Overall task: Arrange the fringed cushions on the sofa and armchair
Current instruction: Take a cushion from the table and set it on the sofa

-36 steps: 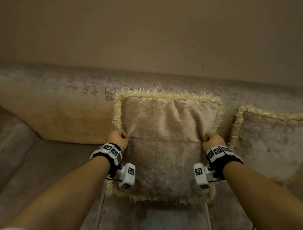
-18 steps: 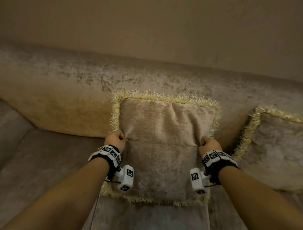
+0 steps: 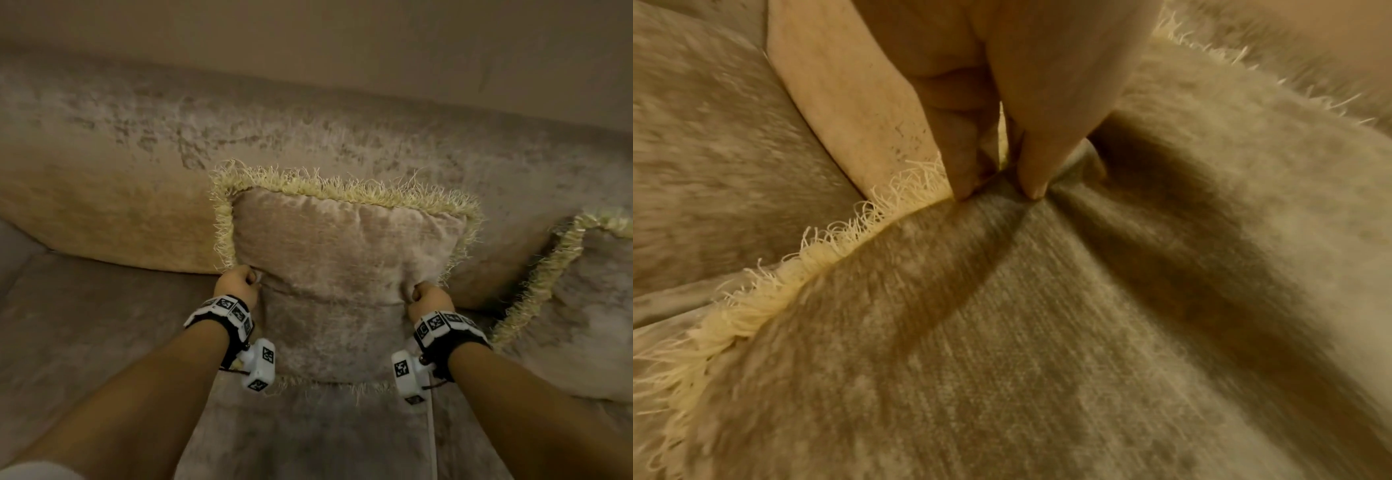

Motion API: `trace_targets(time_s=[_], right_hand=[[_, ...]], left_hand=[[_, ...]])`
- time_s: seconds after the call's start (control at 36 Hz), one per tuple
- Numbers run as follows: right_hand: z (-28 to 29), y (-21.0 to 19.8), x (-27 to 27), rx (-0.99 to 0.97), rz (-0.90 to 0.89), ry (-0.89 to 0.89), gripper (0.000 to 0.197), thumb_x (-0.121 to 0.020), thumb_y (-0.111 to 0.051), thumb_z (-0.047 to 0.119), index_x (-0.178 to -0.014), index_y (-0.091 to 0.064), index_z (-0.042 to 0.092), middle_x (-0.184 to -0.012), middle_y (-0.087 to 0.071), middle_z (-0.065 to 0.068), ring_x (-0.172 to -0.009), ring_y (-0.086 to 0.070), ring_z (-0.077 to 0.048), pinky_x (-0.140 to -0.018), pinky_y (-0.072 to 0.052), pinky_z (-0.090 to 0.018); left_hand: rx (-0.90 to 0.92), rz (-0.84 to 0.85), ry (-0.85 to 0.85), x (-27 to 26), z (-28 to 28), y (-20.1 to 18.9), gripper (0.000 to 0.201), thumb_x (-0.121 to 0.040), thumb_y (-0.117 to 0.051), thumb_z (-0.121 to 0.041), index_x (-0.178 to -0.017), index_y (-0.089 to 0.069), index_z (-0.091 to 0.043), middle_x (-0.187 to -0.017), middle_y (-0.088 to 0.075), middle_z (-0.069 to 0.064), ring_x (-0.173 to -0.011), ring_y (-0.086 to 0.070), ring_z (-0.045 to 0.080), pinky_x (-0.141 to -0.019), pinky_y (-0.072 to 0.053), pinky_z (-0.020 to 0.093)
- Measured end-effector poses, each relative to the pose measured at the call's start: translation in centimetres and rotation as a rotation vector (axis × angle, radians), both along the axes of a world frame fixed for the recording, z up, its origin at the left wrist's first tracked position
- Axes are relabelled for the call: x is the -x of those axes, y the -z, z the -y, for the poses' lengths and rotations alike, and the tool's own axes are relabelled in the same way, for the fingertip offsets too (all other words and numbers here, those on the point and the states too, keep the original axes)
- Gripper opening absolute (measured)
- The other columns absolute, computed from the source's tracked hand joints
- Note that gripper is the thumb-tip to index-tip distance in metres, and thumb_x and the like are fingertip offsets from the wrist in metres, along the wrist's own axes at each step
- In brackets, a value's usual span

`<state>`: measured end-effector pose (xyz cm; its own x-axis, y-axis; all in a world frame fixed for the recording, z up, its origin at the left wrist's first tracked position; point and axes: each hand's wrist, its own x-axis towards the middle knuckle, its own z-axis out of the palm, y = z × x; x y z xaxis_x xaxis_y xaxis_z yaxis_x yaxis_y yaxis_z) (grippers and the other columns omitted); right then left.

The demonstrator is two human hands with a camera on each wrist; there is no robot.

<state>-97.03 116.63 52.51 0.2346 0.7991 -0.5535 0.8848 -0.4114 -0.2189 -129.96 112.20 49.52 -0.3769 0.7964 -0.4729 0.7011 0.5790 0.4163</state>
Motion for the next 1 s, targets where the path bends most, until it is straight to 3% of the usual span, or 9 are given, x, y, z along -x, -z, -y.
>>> trace_targets(time_s=[0.08, 0.17, 0.42, 0.5, 0.58, 0.69, 0.78, 0.86, 1.0], right_hand=[[-0.6, 1.1, 0.1, 0.025, 0.001, -0.036, 0.006, -0.093, -0.05, 0.005, -0.09, -0.053, 0.009, -0.095, -0.055, -0.014, -0.093, -0.056, -0.034, -0.075, -0.043, -0.032], [-0.8, 2.0, 0.1, 0.047, -0.026, -0.03, 0.018, -0.098, -0.048, 0.018, -0.103, -0.06, 0.007, -0.109, -0.062, -0.019, -0.103, -0.058, -0.037, -0.076, -0.043, -0.035], [0.0, 2.5, -0.3, 0.042, -0.117, -0.06, 0.034, -0.09, -0.059, 0.024, -0.121, -0.054, 0.01, -0.114, -0.062, -0.011, -0.087, -0.059, -0.03, -0.075, -0.053, -0.038], [0.9, 1.4, -0.1, -0.002, -0.095, -0.086, 0.026, -0.09, -0.058, 0.029, -0.108, -0.047, 0.015, -0.11, -0.051, -0.008, -0.09, -0.057, -0.03, -0.081, -0.053, -0.044], [1.9, 0.1, 0.9, -0.158, -0.083, -0.246, 0.02, -0.089, -0.059, 0.026, -0.1, -0.048, 0.013, -0.108, -0.047, -0.007, -0.097, -0.054, -0.031, -0.085, -0.05, -0.044], [2.7, -2.7, 2.6, -0.295, -0.115, -0.585, 0.011, -0.091, -0.056, 0.023, -0.095, -0.047, 0.016, -0.101, -0.043, -0.002, -0.093, -0.048, -0.024, -0.074, -0.038, -0.031], [2.7, -4.5, 3.5, -0.362, -0.13, -0.841, 0.027, -0.091, -0.055, 0.022, -0.117, -0.052, 0.015, -0.121, -0.046, -0.004, -0.108, -0.048, -0.025, -0.084, -0.042, -0.031], [2.8, -6.1, 4.1, -0.486, -0.095, -1.075, 0.045, -0.083, -0.053, 0.015, -0.128, -0.05, 0.011, -0.141, -0.045, -0.011, -0.124, -0.048, -0.032, -0.098, -0.047, -0.047], [2.4, -7.3, 4.1, -0.732, 0.098, -1.372, 0.069, -0.083, -0.043, 0.017, -0.149, -0.025, 0.009, -0.158, -0.02, -0.01, -0.144, -0.019, -0.031, -0.114, -0.014, -0.055]], left_hand=[[0.066, -0.033, 0.016, -0.2, -1.4, 0.6, 0.009, -0.093, -0.051, -0.011, -0.084, -0.053, -0.01, -0.082, -0.056, 0.011, -0.068, -0.048, 0.029, -0.067, -0.041, 0.033], [0.183, -0.04, 0.038, -0.4, -2.1, 1.1, 0.011, -0.094, -0.052, -0.012, -0.098, -0.061, -0.008, -0.098, -0.063, 0.016, -0.091, -0.06, 0.037, -0.078, -0.049, 0.038], [0.267, 0.019, 0.13, 0.6, -1.4, 1.7, 0.027, -0.089, -0.054, -0.02, -0.115, -0.062, -0.015, -0.113, -0.065, 0.011, -0.099, -0.06, 0.031, -0.087, -0.05, 0.035], [0.313, 0.021, 0.18, 0.1, -1.2, 0.7, 0.033, -0.087, -0.056, -0.023, -0.118, -0.056, -0.012, -0.115, -0.062, 0.012, -0.098, -0.06, 0.031, -0.087, -0.052, 0.038], [0.345, 0.041, 0.257, -1.7, -1.1, -1.1, 0.035, -0.089, -0.058, -0.029, -0.115, -0.054, -0.006, -0.116, -0.058, 0.013, -0.1, -0.058, 0.03, -0.087, -0.052, 0.039], [0.358, 0.054, 0.39, -3.3, -0.7, -3.7, 0.067, -0.081, -0.06, -0.048, -0.132, -0.043, -0.007, -0.134, -0.047, 0.009, -0.113, -0.053, 0.03, -0.094, -0.049, 0.043], [0.314, 0.032, 0.542, -3.8, -0.3, -6.2, 0.074, -0.088, -0.057, -0.044, -0.147, -0.025, -0.014, -0.149, -0.032, 0.013, -0.13, -0.04, 0.035, -0.105, -0.039, 0.049], [0.208, -0.04, 0.754, -4.2, 0.4, -9.3, 0.085, -0.092, -0.055, -0.038, -0.155, 0.002, -0.025, -0.162, 0.002, 0.006, -0.148, -0.006, 0.032, -0.117, -0.021, 0.049], [-0.061, -0.396, 1.129, -5.2, 0.5, -12.3, 0.079, -0.095, -0.046, -0.028, -0.153, 0.007, -0.029, -0.16, 0.021, -0.005, -0.146, 0.023, 0.023, -0.114, 0.005, 0.06]])
